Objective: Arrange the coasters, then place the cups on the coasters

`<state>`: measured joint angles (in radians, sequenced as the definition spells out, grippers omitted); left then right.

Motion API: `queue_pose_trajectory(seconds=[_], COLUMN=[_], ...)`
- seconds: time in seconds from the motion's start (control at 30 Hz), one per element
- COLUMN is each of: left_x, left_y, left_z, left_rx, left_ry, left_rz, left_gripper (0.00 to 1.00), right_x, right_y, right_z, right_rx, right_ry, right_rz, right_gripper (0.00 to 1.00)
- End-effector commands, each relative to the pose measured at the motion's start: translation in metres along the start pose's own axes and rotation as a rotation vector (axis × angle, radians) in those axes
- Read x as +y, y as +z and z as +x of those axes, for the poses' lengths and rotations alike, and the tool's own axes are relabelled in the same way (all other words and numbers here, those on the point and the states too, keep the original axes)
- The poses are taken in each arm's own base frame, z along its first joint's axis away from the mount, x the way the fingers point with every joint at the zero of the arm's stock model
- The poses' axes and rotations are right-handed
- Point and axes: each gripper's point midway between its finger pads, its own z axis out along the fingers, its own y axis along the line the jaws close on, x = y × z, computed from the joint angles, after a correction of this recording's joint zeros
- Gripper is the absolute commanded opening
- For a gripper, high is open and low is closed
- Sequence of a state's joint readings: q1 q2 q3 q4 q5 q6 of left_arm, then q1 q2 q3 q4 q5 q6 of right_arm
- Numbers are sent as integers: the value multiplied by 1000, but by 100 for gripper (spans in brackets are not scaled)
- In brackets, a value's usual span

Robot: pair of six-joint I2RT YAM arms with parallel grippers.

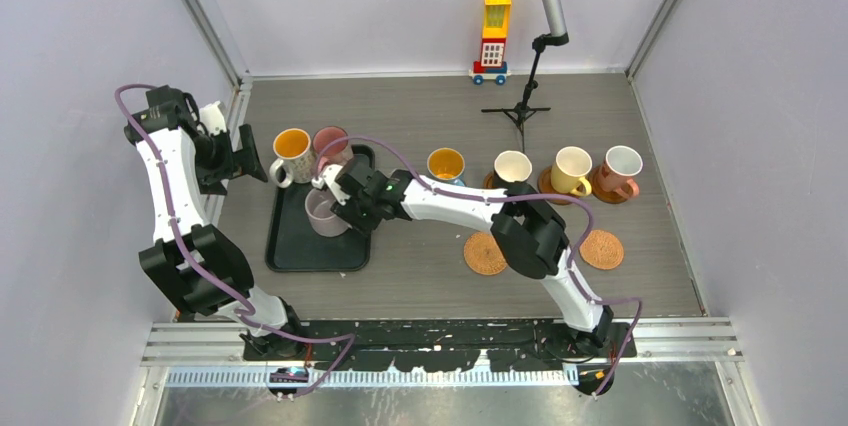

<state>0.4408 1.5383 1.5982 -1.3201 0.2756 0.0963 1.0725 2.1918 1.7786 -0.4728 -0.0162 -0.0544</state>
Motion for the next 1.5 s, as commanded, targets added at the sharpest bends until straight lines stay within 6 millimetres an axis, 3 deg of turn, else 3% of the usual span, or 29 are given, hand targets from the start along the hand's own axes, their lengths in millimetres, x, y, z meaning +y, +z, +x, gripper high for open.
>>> queue_pose_trajectory(seconds=[0.0, 0.2, 0.47, 0.8, 1.1, 1.27, 1.47], left_x=[-3, -3, 0, 2, 2, 2, 1], left_y=[-12, -14, -16, -15, -12, -11, -12], left_z=[-8, -10, -8, 1, 0, -2, -4], left_rx=[-63, -71, -68, -61, -62, -62, -68], left_ry=[29, 27, 39, 56, 58, 58, 63], left_rz=[8, 6, -10, -26, -21, -14, -10], left_gripper=[100, 100, 100, 100, 100, 100, 100], right_x=[5, 1, 4, 12, 8, 8, 4], right_y=[-30, -19, 1, 16, 12, 4, -20], right_z=[-13, -25, -36, -23, -35, -45, -77], right_rx=[-15, -6, -1, 70, 41, 11, -147], right_ry=[7, 10, 9, -7, -16, -25, -48], right_rz=[-17, 5, -13, -45, -28, -26, -10], right_gripper=[47, 61, 62, 58, 27, 2, 0])
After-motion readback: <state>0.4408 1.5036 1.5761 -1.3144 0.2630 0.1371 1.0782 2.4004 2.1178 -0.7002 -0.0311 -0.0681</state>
